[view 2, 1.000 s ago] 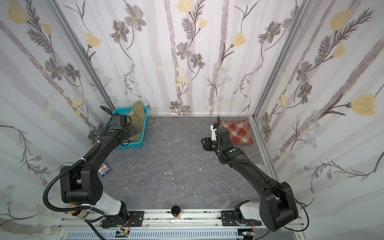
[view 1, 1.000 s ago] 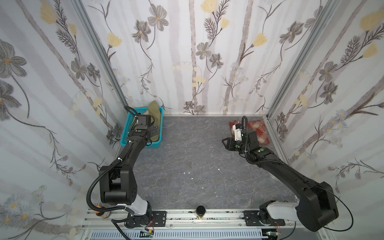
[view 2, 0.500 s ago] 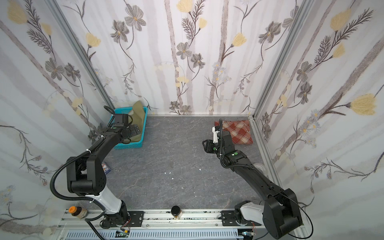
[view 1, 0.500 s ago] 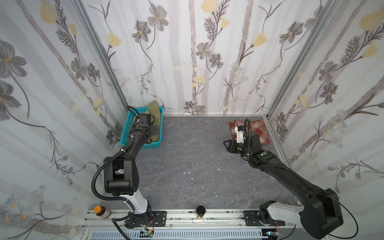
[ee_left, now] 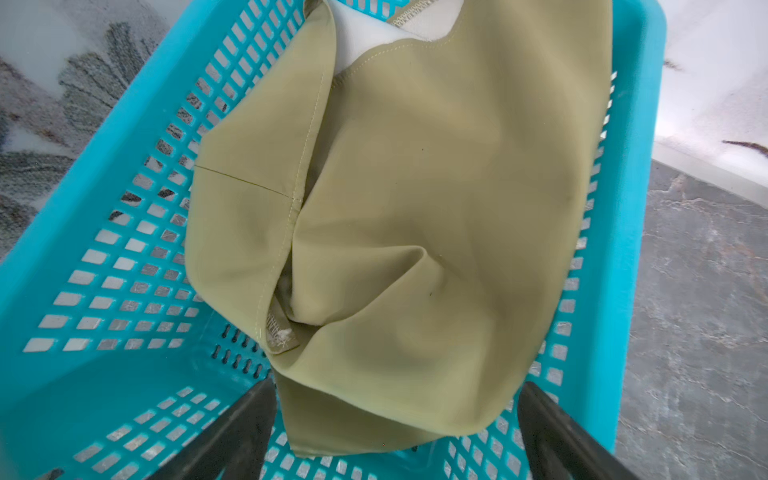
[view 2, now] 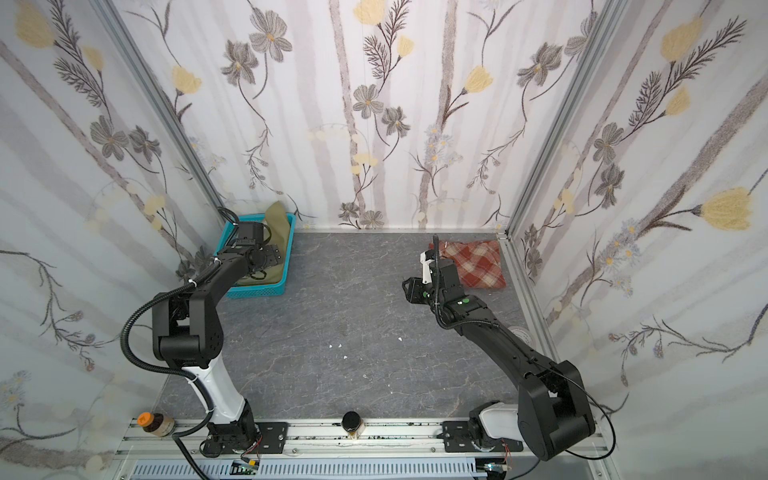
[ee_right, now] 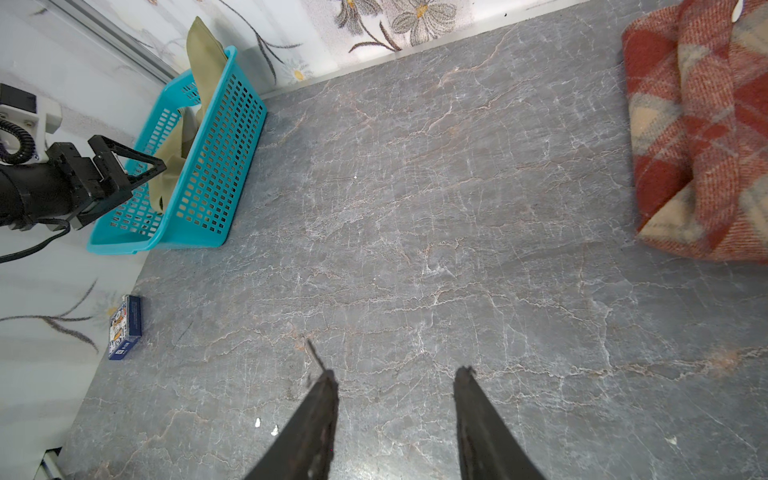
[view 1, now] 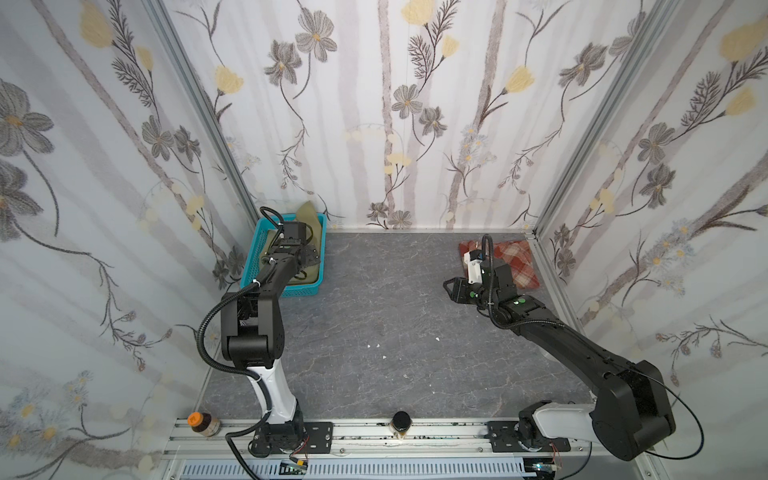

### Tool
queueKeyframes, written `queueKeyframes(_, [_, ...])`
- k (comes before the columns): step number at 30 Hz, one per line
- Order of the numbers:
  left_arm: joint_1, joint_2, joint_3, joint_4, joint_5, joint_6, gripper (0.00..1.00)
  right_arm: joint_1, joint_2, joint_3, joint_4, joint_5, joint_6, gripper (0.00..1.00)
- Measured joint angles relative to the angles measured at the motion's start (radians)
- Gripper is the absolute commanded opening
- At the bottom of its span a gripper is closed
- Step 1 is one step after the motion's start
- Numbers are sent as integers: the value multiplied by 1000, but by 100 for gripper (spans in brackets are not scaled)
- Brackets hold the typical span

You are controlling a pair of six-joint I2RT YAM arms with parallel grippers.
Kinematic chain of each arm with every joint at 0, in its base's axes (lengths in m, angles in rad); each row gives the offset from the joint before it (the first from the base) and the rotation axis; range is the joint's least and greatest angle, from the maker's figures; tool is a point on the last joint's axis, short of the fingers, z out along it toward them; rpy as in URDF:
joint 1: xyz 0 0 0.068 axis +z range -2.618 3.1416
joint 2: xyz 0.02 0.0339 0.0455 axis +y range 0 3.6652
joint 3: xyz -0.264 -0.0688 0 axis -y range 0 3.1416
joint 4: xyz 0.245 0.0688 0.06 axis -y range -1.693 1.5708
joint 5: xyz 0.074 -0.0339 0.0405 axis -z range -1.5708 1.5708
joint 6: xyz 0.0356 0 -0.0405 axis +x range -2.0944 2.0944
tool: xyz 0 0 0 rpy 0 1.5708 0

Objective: Fold and stack the skirts
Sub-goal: 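Reach the left gripper into the teal basket and grasp the green skirt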

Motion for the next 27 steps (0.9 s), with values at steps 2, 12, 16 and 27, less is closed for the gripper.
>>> queueKeyframes(2, [0,21,8,1,-9,0,92,0,23,18,-2,0,-3,46])
queueKeyframes(12, [0,82,32,2,-41,0,79,0,70,39,-1,-24,-14,45])
queueKeyframes(16, [1,110,45,2,-44,1,54,0,78,39,-5,-26,-16,45])
queueKeyframes(27, [8,110,74,-7,-40,13,0,0,61,61,-32,-26,-29,44])
